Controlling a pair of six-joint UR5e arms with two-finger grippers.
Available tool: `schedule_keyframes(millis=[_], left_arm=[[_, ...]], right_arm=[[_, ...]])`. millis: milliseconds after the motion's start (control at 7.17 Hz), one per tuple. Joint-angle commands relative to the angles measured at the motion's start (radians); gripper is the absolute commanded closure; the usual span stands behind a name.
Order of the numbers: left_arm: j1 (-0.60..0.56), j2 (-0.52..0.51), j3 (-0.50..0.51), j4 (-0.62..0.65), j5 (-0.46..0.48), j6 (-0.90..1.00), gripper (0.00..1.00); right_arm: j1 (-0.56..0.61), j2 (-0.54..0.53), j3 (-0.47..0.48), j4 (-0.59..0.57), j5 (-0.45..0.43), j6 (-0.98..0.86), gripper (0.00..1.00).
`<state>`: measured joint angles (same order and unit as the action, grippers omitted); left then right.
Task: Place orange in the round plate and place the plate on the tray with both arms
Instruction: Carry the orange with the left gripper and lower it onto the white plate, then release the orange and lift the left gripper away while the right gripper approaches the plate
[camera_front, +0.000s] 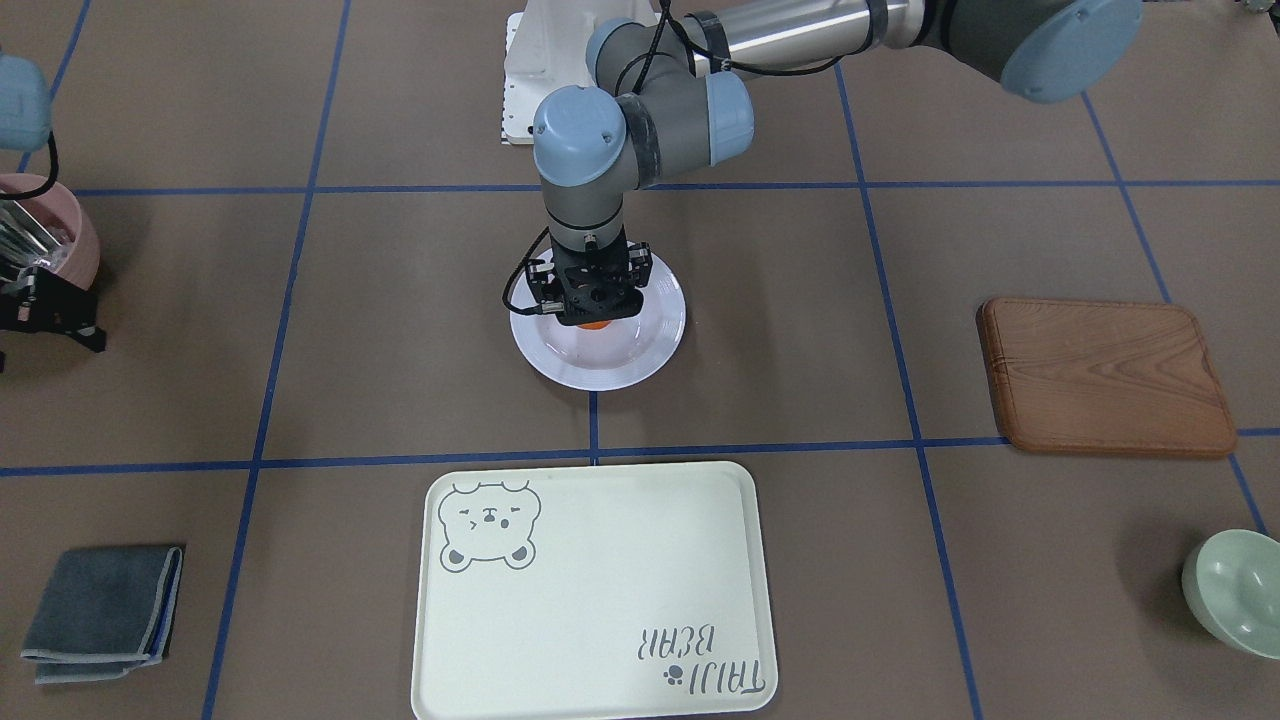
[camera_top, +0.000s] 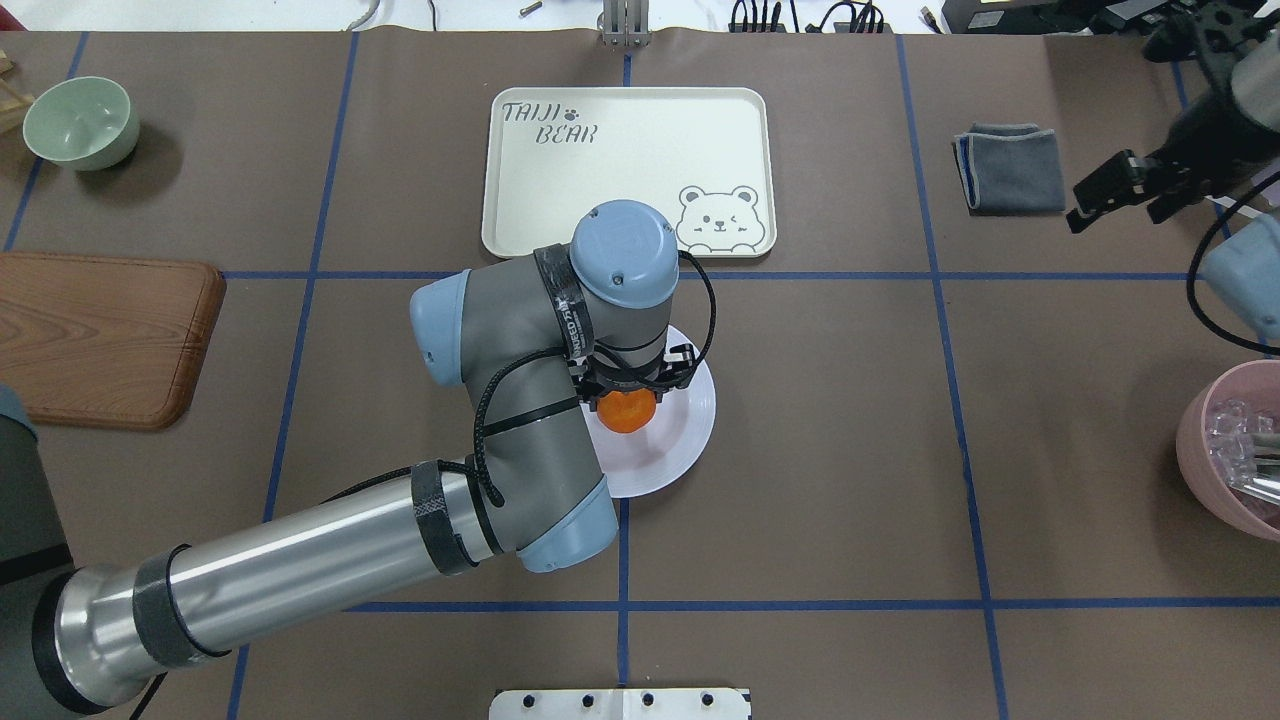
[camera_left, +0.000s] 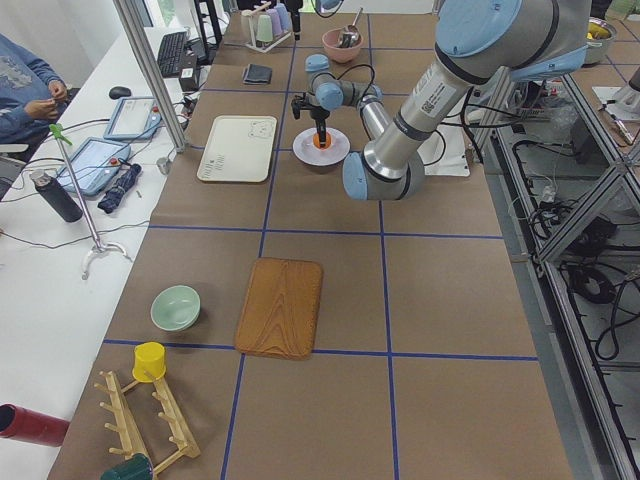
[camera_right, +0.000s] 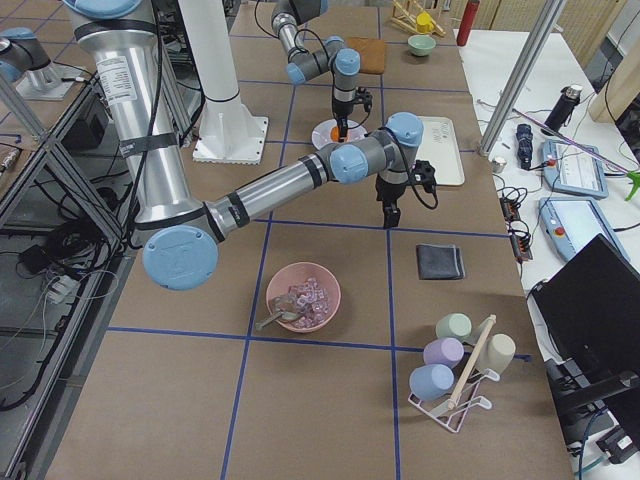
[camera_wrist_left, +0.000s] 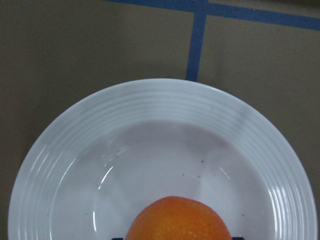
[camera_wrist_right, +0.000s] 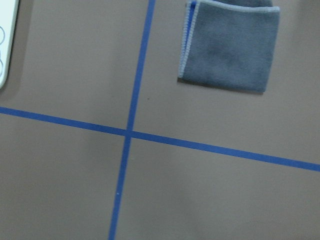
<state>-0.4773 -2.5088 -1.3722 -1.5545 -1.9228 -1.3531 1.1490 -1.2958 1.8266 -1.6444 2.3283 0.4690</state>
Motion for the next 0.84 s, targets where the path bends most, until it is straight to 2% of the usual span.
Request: schedule_keyframes(millis=[0,140,279,419,558,698], left_arm=[[0.005,0.01,0.007,-0.019,0.004,0.002,0.1],[-0.001,0.021,-0.011,-0.019,0.004,0.0,0.02],[-0.051,0.048,-0.065,-0.022,-0.004,0.008,0.02],[-0.126,0.117,-0.171,-0.022,-0.045,0.012,0.02],[-0.205,0.213,-0.276,-0.016,-0.135,0.056,0.02],[-0.277,0.319,-0.363,-0.012,-0.166,0.145,0.03]], right_arm=[[-0.131,0.105,0.028,0.0,-0.012,0.246,0.0],[-0.209,0.137,0.033,0.002,-0.064,0.328,0.0],[-0.283,0.159,0.036,0.023,-0.119,0.391,0.0],[-0.346,0.159,0.019,0.144,-0.141,0.499,0.0],[-0.412,0.161,-0.003,0.254,-0.195,0.598,0.0],[-0.48,0.164,-0.019,0.321,-0.26,0.684,0.0]])
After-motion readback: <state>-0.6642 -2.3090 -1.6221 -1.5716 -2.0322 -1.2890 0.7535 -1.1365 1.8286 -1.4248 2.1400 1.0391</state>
